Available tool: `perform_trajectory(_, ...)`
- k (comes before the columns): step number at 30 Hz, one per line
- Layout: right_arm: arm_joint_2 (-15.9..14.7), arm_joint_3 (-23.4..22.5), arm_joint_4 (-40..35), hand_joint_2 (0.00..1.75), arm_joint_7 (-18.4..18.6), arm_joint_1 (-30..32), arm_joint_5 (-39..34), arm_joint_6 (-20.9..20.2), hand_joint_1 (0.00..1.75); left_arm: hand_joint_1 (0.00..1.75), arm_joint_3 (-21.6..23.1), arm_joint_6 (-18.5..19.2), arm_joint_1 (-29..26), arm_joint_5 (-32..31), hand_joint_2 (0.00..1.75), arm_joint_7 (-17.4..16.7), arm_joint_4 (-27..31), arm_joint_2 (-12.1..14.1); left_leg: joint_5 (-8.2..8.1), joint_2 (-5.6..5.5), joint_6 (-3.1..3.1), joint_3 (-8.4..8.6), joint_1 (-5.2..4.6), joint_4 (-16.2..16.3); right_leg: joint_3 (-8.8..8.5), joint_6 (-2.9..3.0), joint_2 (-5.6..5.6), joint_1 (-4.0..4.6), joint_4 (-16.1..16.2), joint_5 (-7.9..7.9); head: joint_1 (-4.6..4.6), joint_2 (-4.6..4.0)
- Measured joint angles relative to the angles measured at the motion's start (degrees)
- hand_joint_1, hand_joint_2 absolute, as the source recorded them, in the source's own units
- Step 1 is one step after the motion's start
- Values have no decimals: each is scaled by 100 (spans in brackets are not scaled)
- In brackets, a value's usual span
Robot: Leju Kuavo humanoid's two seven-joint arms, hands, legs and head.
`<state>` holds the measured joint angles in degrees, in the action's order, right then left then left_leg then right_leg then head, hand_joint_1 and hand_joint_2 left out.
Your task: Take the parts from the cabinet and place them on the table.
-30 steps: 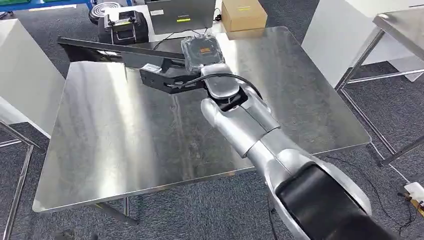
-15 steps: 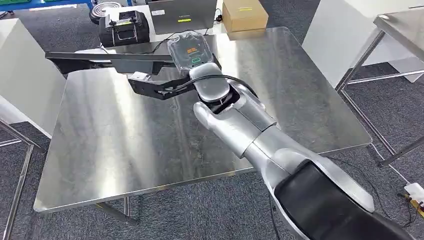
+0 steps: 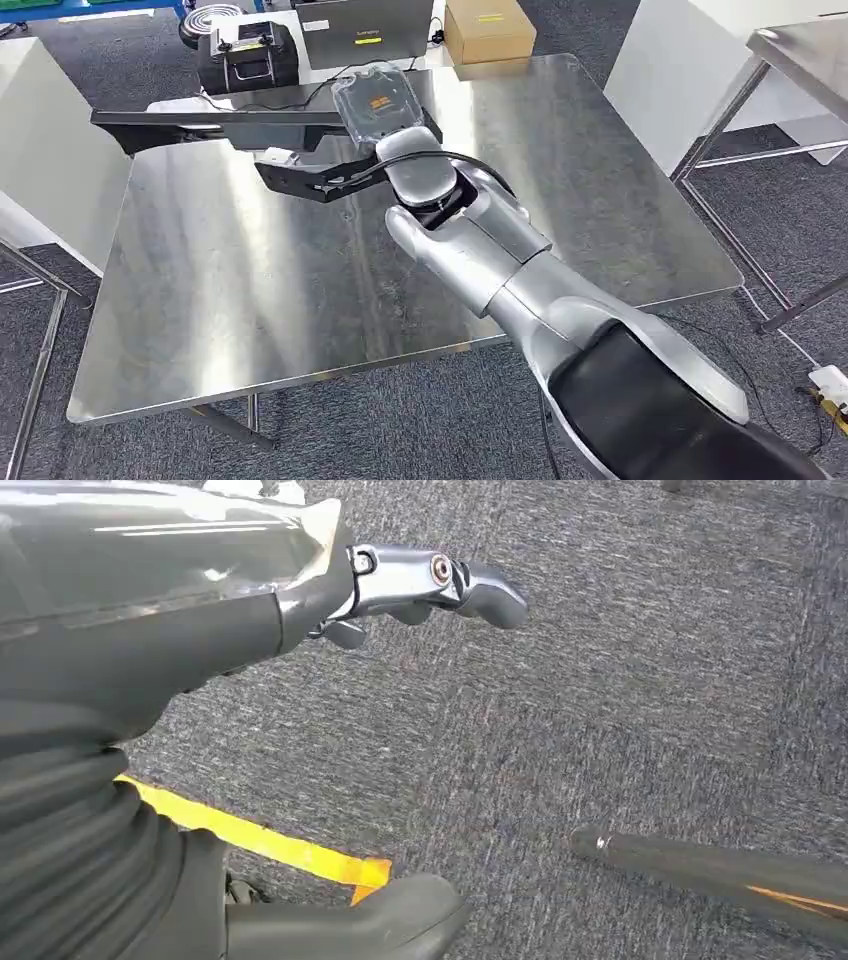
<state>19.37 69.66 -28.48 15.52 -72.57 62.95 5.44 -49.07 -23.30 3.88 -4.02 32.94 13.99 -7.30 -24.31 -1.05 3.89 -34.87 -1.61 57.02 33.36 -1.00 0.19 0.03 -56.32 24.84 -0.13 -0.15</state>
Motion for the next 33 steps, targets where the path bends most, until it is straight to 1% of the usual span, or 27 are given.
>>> perform_trajectory(28,0,26,0,175,0,-2,0,0,175,0,-33,0,3,0,175,0,-26,4,0,0,0,-1,0,0,0,0,-1,-1,0,0,0,0)
perform_trajectory(29,-2,28,2,175,62,2,-55,2,175,0,-35,-20,5,59,175,0,-28,7,0,0,0,1,0,0,6,0,-1,-2,2,1,0,0)
perform_trajectory(30,-22,-7,31,175,248,65,-197,143,175,0,-90,-77,26,298,175,11,-31,4,-2,1,-1,3,0,0,16,2,0,-2,8,2,-2,0)
perform_trajectory(31,-112,-136,160,175,453,236,-291,601,175,0,-230,-125,56,670,175,53,-35,-9,-2,-6,-2,16,2,0,4,2,-8,-2,19,3,-4,0)
perform_trajectory(32,-175,-298,294,175,490,455,-319,1179,175,0,-394,-144,66,913,175,94,-39,-20,-5,-21,-3,32,7,0,-33,8,-24,1,24,10,-2,0)
perform_trajectory(33,-290,-530,471,175,433,687,-350,1807,175,0,-583,-166,64,1032,175,125,-44,-26,-5,-48,-3,40,9,0,-50,22,-49,3,25,20,2,0)
